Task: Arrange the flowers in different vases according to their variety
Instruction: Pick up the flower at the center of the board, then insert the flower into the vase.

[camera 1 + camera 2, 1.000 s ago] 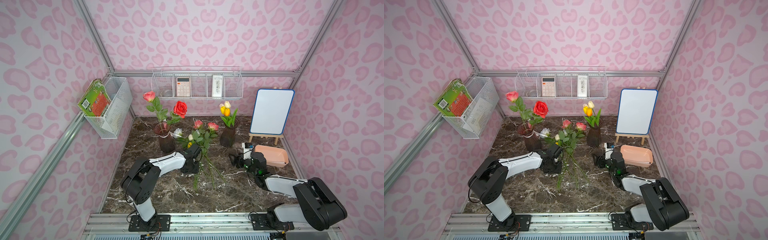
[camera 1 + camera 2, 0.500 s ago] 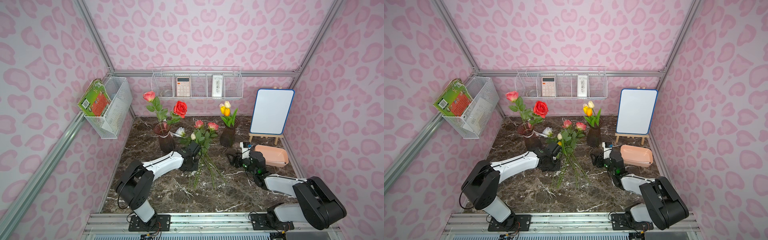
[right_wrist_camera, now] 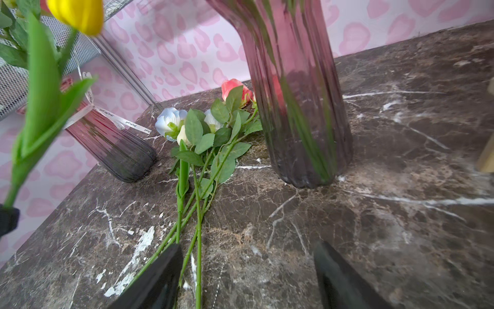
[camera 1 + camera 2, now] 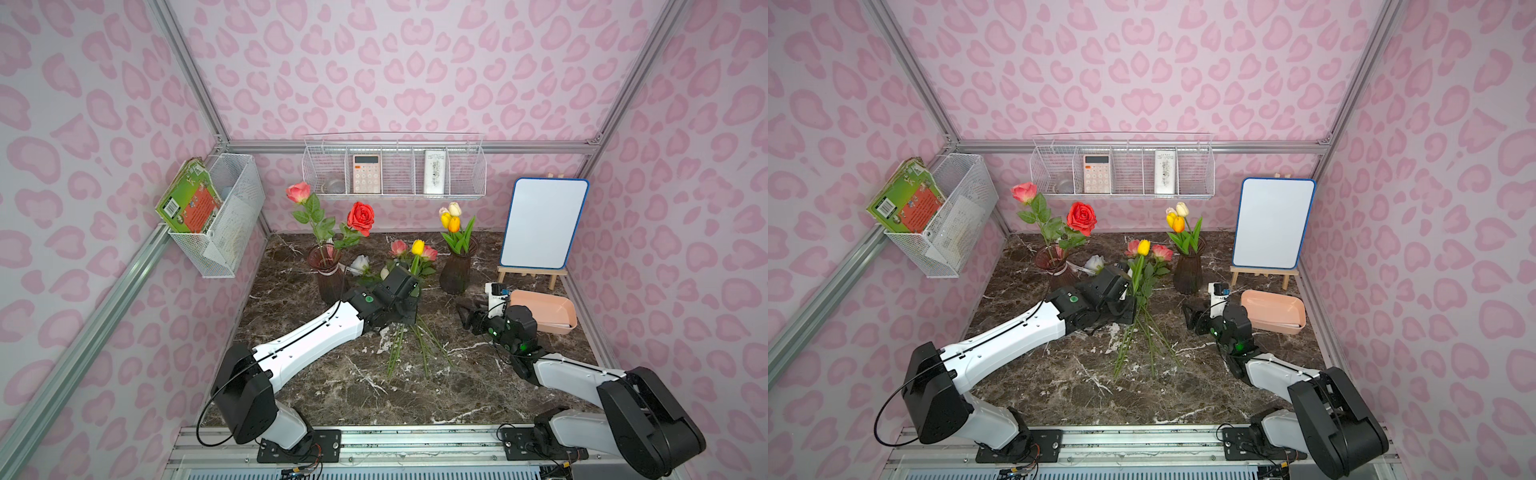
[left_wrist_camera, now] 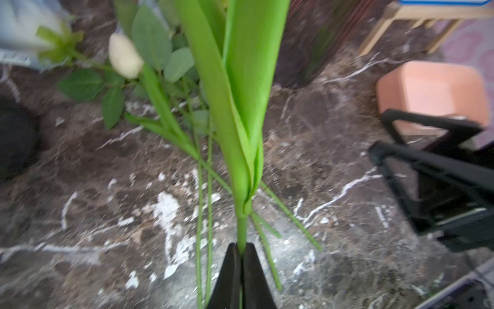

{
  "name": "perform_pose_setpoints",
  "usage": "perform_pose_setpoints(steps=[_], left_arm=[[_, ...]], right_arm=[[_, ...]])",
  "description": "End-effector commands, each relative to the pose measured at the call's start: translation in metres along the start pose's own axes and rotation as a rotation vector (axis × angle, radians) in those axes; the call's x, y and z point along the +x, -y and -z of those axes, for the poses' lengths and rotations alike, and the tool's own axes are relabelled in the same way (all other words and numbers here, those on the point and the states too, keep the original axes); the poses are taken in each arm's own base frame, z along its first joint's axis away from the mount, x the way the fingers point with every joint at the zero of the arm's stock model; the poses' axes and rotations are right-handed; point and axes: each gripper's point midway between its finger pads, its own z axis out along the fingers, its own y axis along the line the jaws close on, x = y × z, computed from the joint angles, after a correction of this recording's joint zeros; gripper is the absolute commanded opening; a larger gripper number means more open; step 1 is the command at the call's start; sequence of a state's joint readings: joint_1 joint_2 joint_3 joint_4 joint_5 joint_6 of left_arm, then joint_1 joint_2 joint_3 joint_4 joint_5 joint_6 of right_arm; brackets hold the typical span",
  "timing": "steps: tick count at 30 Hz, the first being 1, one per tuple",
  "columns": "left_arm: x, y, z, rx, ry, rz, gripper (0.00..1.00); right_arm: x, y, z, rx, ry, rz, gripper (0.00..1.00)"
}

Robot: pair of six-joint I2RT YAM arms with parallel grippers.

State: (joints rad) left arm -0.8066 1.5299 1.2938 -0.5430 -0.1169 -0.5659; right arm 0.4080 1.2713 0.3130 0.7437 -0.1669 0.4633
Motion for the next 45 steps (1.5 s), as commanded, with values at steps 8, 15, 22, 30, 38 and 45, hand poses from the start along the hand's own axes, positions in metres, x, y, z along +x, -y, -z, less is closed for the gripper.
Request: perform_pose_setpoints(steps=[8, 15, 22, 30, 38, 45], left_arm=[[-0.14, 0.106, 0.028, 0.353, 0.441, -0.045, 0.0], [-0.199, 0.142, 0.048, 0.437, 0.676, -0.089, 0.0], [-0.237, 0.16, 0.032, 0.384, 0.8, -0.202, 0.0], [-0.265, 0.165, 0.003, 0.257, 0.904, -0.314, 0.0], [-0.264, 0.155, -0.031, 0.175, 0.907, -0.307, 0.0], [-0.247, 0.146, -0.05, 0.215, 0.864, -0.188, 0.14]], right_arm=[[-0.011, 0.008, 0.01, 0.058, 0.063, 0.034, 0.84], [-0.013, 0.008, 0.011, 0.058, 0.069, 0.036, 0.85], [-0.013, 0.008, 0.009, 0.059, 0.065, 0.038, 0.85], [-0.013, 0.006, 0.009, 0.049, 0.063, 0.04, 0.85], [-0.014, 0.005, 0.01, 0.045, 0.064, 0.044, 0.85], [-0.014, 0.005, 0.011, 0.046, 0.064, 0.049, 0.85]])
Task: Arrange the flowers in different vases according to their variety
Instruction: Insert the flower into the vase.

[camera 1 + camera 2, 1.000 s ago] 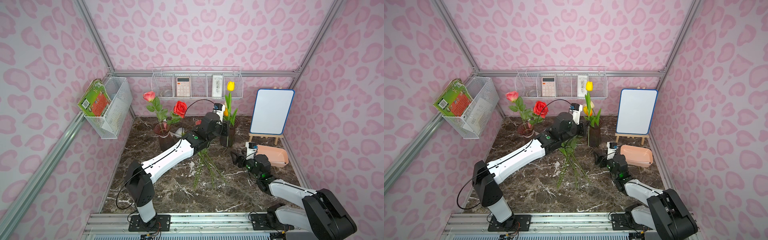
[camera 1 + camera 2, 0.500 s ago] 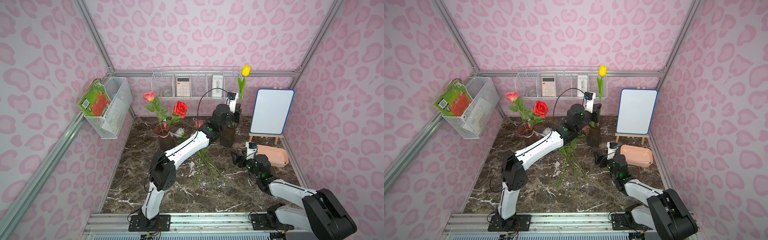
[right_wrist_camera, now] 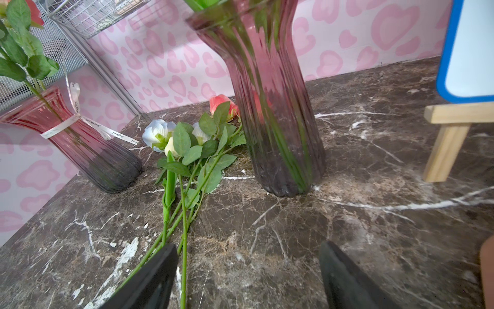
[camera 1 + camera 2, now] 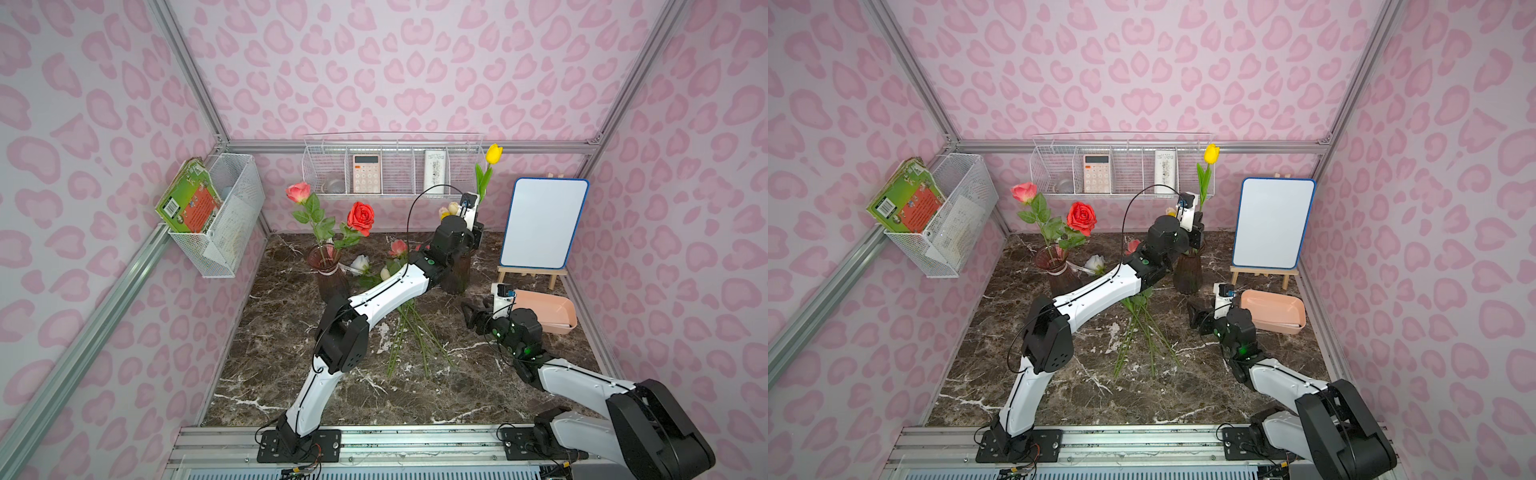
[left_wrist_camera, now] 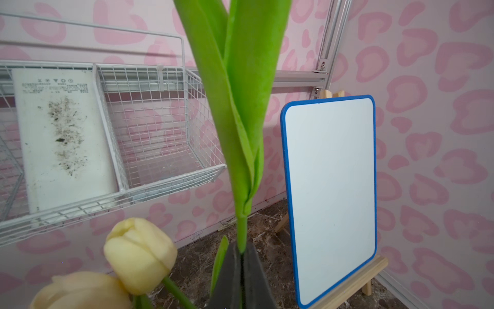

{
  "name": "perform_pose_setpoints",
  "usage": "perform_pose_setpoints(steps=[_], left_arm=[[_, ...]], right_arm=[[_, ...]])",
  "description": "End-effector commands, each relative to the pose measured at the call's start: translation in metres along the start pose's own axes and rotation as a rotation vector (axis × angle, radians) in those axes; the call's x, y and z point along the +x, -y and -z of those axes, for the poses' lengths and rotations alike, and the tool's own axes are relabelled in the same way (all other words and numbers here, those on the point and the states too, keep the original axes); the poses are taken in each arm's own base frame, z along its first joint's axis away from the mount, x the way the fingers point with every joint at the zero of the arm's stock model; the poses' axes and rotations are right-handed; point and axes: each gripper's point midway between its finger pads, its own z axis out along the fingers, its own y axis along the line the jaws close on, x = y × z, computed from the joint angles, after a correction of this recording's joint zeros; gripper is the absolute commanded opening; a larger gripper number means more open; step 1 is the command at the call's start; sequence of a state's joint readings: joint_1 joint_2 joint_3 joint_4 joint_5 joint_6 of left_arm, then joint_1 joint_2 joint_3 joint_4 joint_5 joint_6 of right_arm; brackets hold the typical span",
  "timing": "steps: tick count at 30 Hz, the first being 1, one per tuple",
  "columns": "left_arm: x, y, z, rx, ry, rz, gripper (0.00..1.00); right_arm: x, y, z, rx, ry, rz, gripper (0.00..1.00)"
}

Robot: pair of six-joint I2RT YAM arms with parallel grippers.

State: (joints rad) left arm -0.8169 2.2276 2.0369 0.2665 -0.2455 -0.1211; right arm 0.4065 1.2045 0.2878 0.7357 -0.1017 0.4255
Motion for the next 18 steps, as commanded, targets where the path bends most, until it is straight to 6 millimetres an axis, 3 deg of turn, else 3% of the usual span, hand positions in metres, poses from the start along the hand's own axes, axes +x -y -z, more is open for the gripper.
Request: perform_pose_setpoints(steps=[1, 2, 6, 10, 14, 18], left_arm=[[-0.01, -0.001, 0.009, -0.005, 0.047, 0.105, 0.29], [-0.014, 0.0, 0.013, 0.005, 0.048, 0.121, 0.36], [-0.045, 0.004, 0.041, 0.035, 0.048, 0.182, 0.43], [-0.078, -0.002, 0.078, 0.043, 0.066, 0.205, 0.62], [-0.082, -0.005, 0.109, 0.067, 0.029, 0.153, 0.71], [-0.06, -0.018, 0.142, 0.061, -0.049, 0.107, 0.81]], right_arm=[[-0.005, -0.002, 0.0, -0.005, 0.012, 0.008, 0.85], [-0.005, -0.002, 0.0, -0.004, 0.012, 0.009, 0.85], [-0.005, -0.001, 0.001, 0.004, 0.012, 0.019, 0.85], [-0.006, 0.001, 0.001, 0.016, 0.012, 0.023, 0.85], [-0.005, 0.0, -0.001, 0.009, 0.001, 0.019, 0.85], [-0.002, -0.005, -0.003, -0.016, -0.014, 0.021, 0.85]])
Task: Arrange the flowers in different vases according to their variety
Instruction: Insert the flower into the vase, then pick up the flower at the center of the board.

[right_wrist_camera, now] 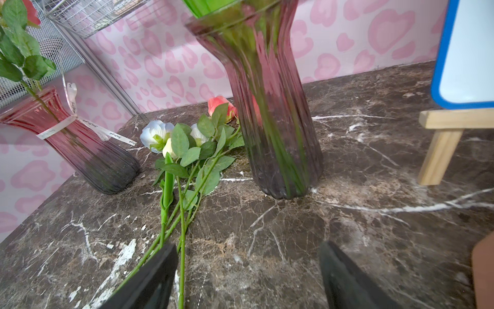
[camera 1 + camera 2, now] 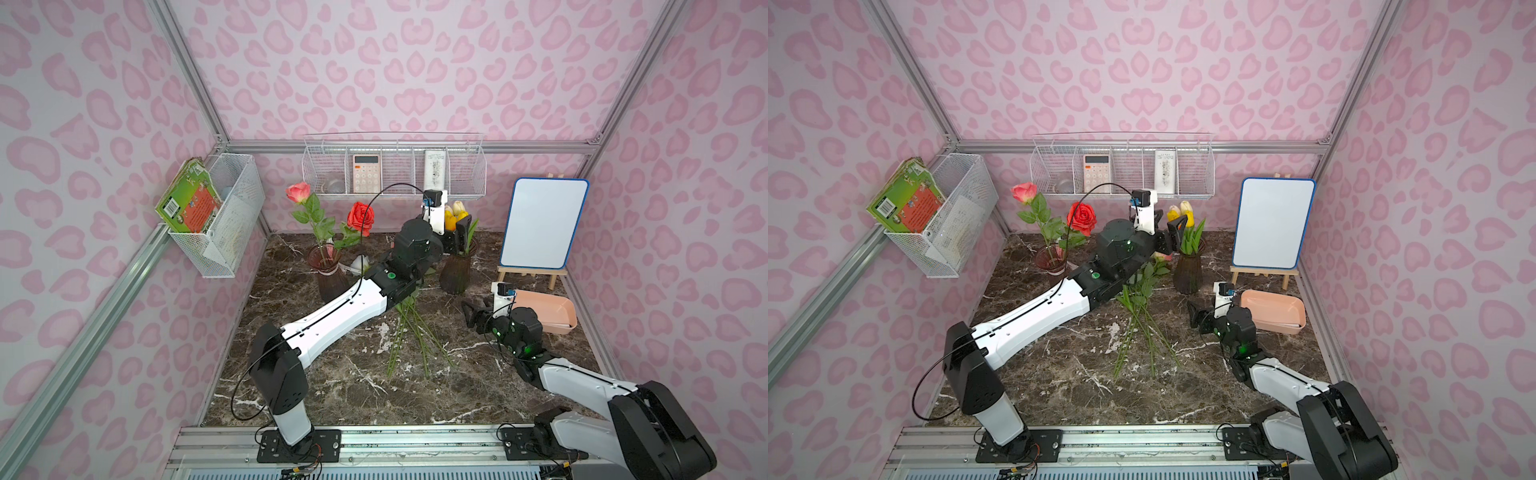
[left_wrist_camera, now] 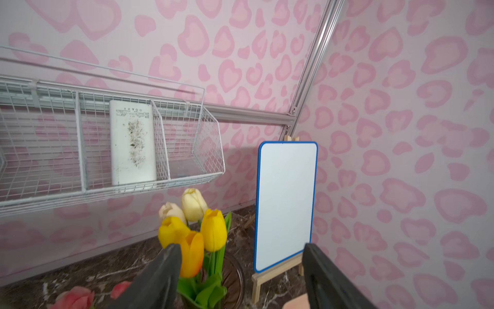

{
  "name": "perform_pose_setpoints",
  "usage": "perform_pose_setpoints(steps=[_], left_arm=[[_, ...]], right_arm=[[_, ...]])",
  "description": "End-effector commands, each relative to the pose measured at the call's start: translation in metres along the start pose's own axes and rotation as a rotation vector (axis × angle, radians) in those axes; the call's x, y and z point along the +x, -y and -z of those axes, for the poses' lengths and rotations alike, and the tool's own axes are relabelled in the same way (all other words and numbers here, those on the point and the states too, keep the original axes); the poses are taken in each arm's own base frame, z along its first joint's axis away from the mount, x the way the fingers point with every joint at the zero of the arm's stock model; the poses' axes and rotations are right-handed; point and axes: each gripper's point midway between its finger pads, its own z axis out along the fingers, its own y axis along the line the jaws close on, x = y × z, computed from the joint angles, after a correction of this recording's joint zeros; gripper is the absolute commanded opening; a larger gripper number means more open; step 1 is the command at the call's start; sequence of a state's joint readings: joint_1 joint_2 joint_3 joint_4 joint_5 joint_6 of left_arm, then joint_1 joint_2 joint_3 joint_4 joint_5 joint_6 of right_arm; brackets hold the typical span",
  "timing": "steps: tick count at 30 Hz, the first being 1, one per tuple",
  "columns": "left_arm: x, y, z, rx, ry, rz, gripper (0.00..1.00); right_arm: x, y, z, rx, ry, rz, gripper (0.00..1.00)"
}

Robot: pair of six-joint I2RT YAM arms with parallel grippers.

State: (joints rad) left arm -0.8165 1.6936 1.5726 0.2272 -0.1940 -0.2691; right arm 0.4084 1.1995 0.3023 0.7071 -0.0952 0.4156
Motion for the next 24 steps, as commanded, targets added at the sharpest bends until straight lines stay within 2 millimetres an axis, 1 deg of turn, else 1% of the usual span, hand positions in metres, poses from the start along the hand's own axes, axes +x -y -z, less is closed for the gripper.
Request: perform_pose_setpoints(steps=[1, 2, 4, 6, 7, 8, 10, 13, 16, 18, 21, 24], left_arm=[[0.02, -0.011, 0.024, -0.008, -0.084, -0.057, 0.84], [0.036, -0.02, 0.033, -0.033, -0.129, -0.073, 0.87], [0.054, -0.037, 0.051, -0.092, -0.184, -0.09, 0.94], [0.075, -0.06, 0.071, -0.171, -0.247, -0.084, 0.98], [0.082, -0.07, 0.081, -0.218, -0.263, -0.079, 0.99], [0.094, -0.081, 0.092, -0.261, -0.296, -0.086, 0.99], [0.109, -0.096, 0.109, -0.316, -0.34, -0.092, 0.99], [0.136, -0.125, 0.136, -0.425, -0.418, -0.06, 0.99], [0.167, -0.161, 0.169, -0.53, -0.492, -0.002, 0.99], [0.184, -0.179, 0.189, -0.576, -0.527, 0.045, 0.99], [0.2, -0.194, 0.212, -0.617, -0.535, 0.061, 0.99], [0.205, -0.203, 0.222, -0.639, -0.484, 0.058, 0.99]], right_arm=[[0.001, -0.007, -0.003, -0.03, -0.013, 0.015, 0.85], [0.002, -0.01, -0.004, -0.039, -0.019, 0.023, 0.85], [0.007, -0.017, -0.008, -0.053, -0.04, 0.044, 0.85], [0.011, -0.026, -0.014, -0.07, -0.068, 0.071, 0.85], [0.014, -0.03, -0.016, -0.077, -0.08, 0.085, 0.85], [0.017, -0.036, -0.019, -0.089, -0.094, 0.102, 0.85], [0.025, -0.047, -0.025, -0.11, -0.128, 0.134, 0.85], [0.038, -0.068, -0.033, -0.153, -0.183, 0.19, 0.83], [0.052, -0.09, -0.04, -0.193, -0.241, 0.251, 0.79], [0.06, -0.1, -0.045, -0.215, -0.282, 0.265, 0.75], [0.068, -0.116, -0.056, -0.238, -0.36, 0.277, 0.65], [0.078, -0.131, -0.067, -0.251, -0.463, 0.304, 0.6]])
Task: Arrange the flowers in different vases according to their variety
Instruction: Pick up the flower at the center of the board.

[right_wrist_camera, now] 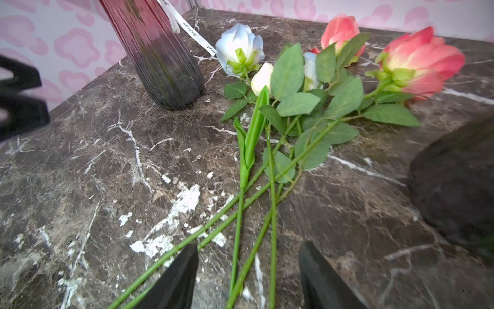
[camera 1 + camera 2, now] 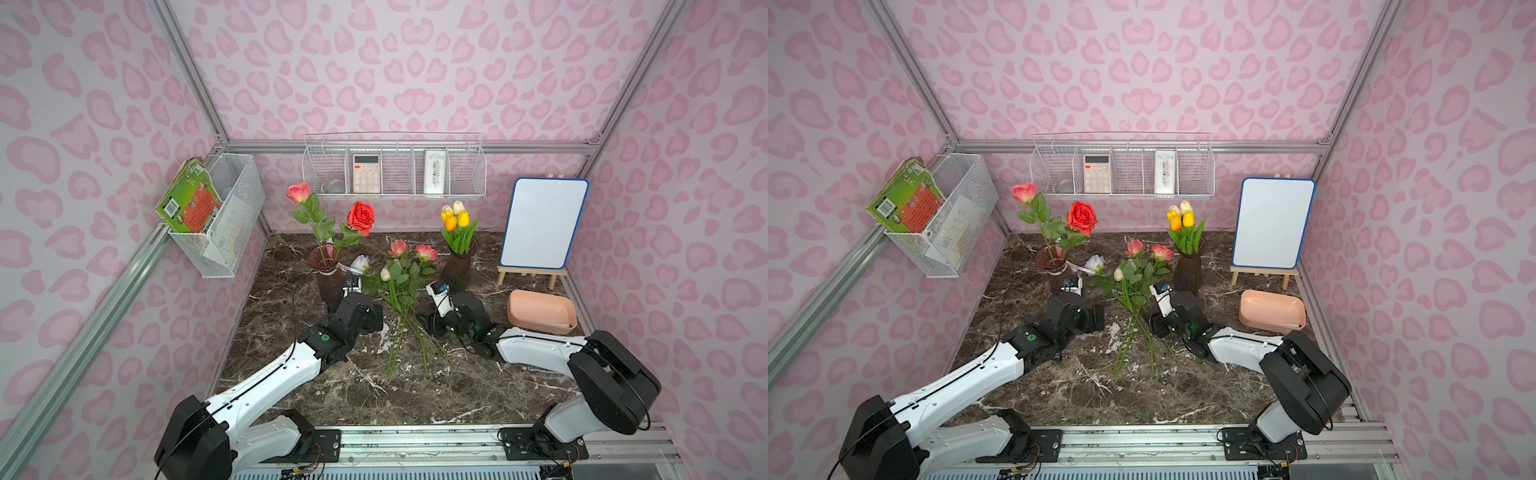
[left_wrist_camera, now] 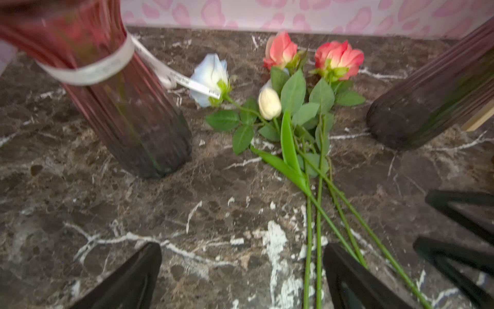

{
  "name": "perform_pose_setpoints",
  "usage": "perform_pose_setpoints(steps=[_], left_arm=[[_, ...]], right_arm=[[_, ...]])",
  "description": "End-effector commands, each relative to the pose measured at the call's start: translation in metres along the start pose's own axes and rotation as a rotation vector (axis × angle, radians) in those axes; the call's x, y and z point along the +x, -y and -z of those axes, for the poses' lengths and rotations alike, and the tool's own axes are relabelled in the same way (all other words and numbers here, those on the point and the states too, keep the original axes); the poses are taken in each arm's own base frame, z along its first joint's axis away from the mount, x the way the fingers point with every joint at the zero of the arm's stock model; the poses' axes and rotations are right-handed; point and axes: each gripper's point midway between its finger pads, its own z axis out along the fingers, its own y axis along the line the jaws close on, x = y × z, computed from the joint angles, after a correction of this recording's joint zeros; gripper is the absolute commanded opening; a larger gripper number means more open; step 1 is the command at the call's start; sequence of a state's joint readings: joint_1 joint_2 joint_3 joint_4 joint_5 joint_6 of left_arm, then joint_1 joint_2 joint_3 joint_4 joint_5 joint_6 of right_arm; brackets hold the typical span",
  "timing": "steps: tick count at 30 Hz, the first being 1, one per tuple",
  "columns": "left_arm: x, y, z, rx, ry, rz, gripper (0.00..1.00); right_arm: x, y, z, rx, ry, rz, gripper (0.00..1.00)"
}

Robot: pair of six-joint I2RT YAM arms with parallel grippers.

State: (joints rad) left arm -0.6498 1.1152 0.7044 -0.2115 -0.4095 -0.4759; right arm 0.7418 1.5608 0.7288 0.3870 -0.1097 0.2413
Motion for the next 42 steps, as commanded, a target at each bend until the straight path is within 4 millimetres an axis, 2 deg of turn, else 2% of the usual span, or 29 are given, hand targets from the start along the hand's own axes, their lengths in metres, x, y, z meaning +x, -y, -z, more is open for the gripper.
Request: perform_pose_setpoints(steps=[1, 5, 9, 12, 17, 23, 32, 37, 42], left_arm=[[0.005, -0.013, -0.001, -0.034, 0.052, 0.047, 0.99], [0.01, -0.032, -0.002, -0.098, 0.098, 0.048, 0.99], [0.012, -0.049, 0.002, -0.132, 0.125, 0.072, 0.98], [0.013, -0.053, 0.009, -0.116, 0.142, 0.101, 0.99], [0.006, -0.057, 0.017, -0.117, 0.174, 0.099, 0.99], [0.006, -0.054, 0.017, -0.104, 0.161, 0.096, 0.99], [0.005, -0.054, 0.021, -0.088, 0.181, 0.11, 0.99], [0.004, -0.055, 0.023, -0.094, 0.184, 0.106, 0.98], [0.004, -0.055, 0.023, -0.093, 0.186, 0.106, 0.99]], right_arm=[[0.016, -0.011, -0.013, -0.017, -0.156, 0.024, 0.59], [0.018, -0.015, -0.027, -0.006, -0.251, 0.007, 0.58], [0.025, -0.009, -0.038, 0.039, -0.346, -0.021, 0.56], [0.034, -0.008, -0.048, 0.045, -0.417, -0.03, 0.48], [0.04, -0.008, -0.061, 0.043, -0.476, -0.029, 0.4], [0.047, -0.01, -0.07, 0.039, -0.528, -0.027, 0.37], [0.071, -0.009, -0.076, 0.044, -0.601, -0.019, 0.27], [0.084, -0.002, -0.078, 0.089, -0.645, 0.015, 0.26], [0.087, 0.001, -0.075, 0.124, -0.656, 0.048, 0.16]])
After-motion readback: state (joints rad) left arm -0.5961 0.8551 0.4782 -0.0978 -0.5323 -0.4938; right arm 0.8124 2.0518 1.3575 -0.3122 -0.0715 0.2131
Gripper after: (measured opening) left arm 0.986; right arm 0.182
